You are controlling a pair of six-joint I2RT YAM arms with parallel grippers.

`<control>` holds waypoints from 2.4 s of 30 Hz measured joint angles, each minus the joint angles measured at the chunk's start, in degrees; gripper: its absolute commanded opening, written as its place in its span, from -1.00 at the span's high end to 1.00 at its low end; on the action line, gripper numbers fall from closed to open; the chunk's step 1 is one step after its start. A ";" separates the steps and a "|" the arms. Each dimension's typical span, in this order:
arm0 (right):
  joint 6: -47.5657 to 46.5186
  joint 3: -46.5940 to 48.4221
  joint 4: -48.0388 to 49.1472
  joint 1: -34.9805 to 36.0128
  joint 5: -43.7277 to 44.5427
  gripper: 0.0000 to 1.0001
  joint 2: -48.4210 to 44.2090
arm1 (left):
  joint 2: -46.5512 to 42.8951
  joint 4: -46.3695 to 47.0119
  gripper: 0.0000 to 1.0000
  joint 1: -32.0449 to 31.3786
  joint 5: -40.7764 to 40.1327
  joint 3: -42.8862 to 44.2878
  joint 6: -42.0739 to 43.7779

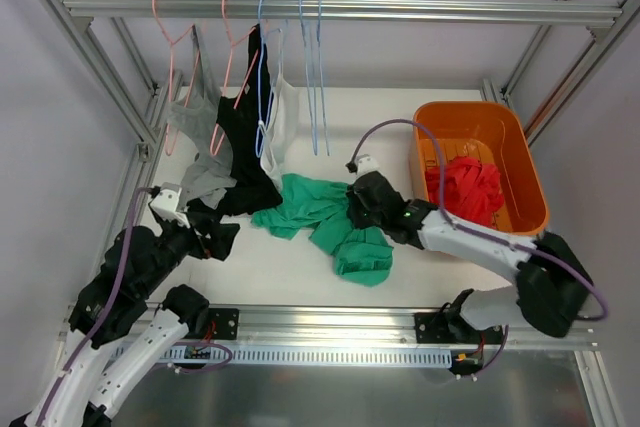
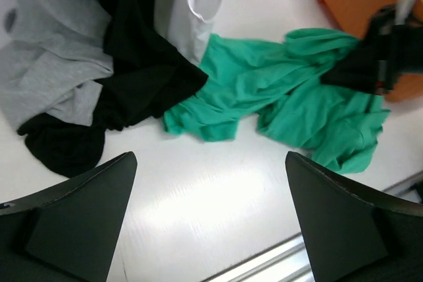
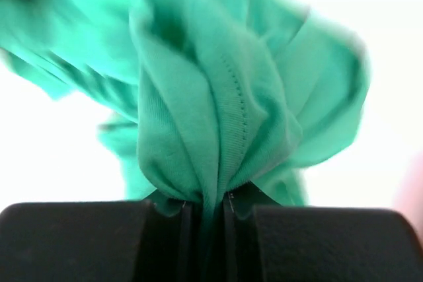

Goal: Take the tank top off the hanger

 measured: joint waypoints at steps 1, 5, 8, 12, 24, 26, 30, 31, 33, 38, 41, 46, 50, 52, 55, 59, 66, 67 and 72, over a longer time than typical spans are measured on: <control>-0.44 0.04 -0.46 -0.04 0.72 0.99 -3.82 | -1.25 -0.04 -0.97 0.00 -1.46 -0.11 -0.11; -3.52 2.47 -2.95 -0.31 3.82 0.99 -18.36 | -5.18 1.05 -0.97 0.00 -7.19 -0.11 -0.44; -6.45 8.20 -6.58 -0.44 5.92 0.99 -24.20 | -5.57 1.27 -0.97 0.00 -8.70 -0.15 -0.55; -11.47 19.71 -12.83 -0.59 8.79 1.00 -26.62 | -4.94 1.29 -0.97 0.00 -9.53 -0.20 -0.55; -26.16 50.53 -24.55 -3.06 19.63 0.99 -23.76 | -3.45 1.31 -0.97 0.00 -9.90 -0.20 -0.59; -27.71 52.41 -25.51 -4.94 21.35 0.99 -23.34 | -3.76 1.31 -0.97 0.00 -10.36 -0.22 -0.85; -27.41 52.98 -29.20 -16.02 19.34 1.00 -22.45 | -5.42 1.31 -0.97 0.00 -11.85 -0.28 -1.70; -26.69 52.89 -30.32 -20.02 17.57 0.99 -21.77 | -5.92 1.33 -0.97 0.00 -12.28 -0.28 -1.84; -25.35 52.00 -31.67 -27.65 13.60 0.99 -20.06 | -6.80 1.33 -0.97 0.00 -13.03 -0.28 -1.97; -21.42 46.90 -32.20 -44.15 2.23 0.99 -13.29 | -7.37 1.36 -0.97 0.00 -13.70 -0.28 -2.03; -19.65 43.15 -30.97 -49.00 -1.49 0.99 -7.72 | -7.37 1.36 -0.97 0.00 -13.90 -0.28 -2.03; -16.76 33.27 -24.85 -51.23 -4.17 0.99 -1.07 | -7.39 1.36 -0.97 0.00 -14.05 -0.28 -2.05; -13.03 26.16 -19.52 -52.85 -5.66 0.99 4.76 | -7.63 1.36 -0.97 0.00 -14.32 -0.28 -2.36; -11.13 23.67 -17.33 -53.75 -6.19 0.99 7.19 | -7.91 1.33 -0.97 0.00 -14.36 -0.28 -2.75; -8.11 19.63 -13.90 -54.62 -6.40 0.99 9.33 | -8.28 1.33 -0.97 0.00 -14.40 -0.28 -3.13; -5.86 18.16 -11.80 -54.84 -6.60 0.87 9.84 | -8.87 1.33 -0.97 0.00 -14.82 -0.28 -3.17; -4.46 20.09 -13.81 -54.84 -7.37 -0.22 8.26 | -9.01 1.31 -0.97 0.00 -15.85 -0.28 -3.39; -4.50 21.33 -15.10 -54.82 -7.50 -0.30 7.67 | -9.01 1.31 -0.97 0.00 -15.85 -0.28 -3.39; -4.92 29.35 -20.15 -54.82 -7.43 -0.99 4.63 | -9.01 1.33 -0.97 0.00 -15.85 -0.28 -3.43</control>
